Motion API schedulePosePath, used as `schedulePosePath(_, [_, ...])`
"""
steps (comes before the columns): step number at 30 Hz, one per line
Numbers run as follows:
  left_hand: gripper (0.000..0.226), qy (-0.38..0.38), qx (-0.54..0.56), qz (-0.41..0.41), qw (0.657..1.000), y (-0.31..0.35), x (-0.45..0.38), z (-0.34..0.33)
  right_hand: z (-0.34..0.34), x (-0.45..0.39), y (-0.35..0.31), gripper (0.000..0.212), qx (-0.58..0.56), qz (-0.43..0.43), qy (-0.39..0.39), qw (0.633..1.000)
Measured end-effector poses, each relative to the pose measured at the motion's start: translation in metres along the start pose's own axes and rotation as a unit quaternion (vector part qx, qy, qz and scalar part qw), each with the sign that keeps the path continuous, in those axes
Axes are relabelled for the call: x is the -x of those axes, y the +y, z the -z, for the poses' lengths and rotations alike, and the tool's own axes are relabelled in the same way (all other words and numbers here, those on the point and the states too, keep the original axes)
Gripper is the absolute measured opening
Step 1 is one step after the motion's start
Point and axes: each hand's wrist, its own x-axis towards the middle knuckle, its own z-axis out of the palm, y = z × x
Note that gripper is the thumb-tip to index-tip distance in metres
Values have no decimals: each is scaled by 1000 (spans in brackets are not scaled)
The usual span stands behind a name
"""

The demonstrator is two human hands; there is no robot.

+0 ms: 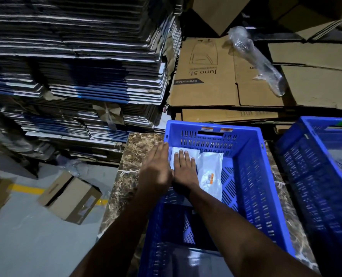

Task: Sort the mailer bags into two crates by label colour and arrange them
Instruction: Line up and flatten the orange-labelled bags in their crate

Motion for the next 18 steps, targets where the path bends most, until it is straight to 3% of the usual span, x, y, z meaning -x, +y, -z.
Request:
schedulePosePath(14, [69,-19,43,7,999,4,-3,6,-6,-3,4,66,25,3,21,999])
schedulePosePath(18, [64,-14,19,0,1000,0,-1,2,1,-3,2,66,22,6,-6,1000])
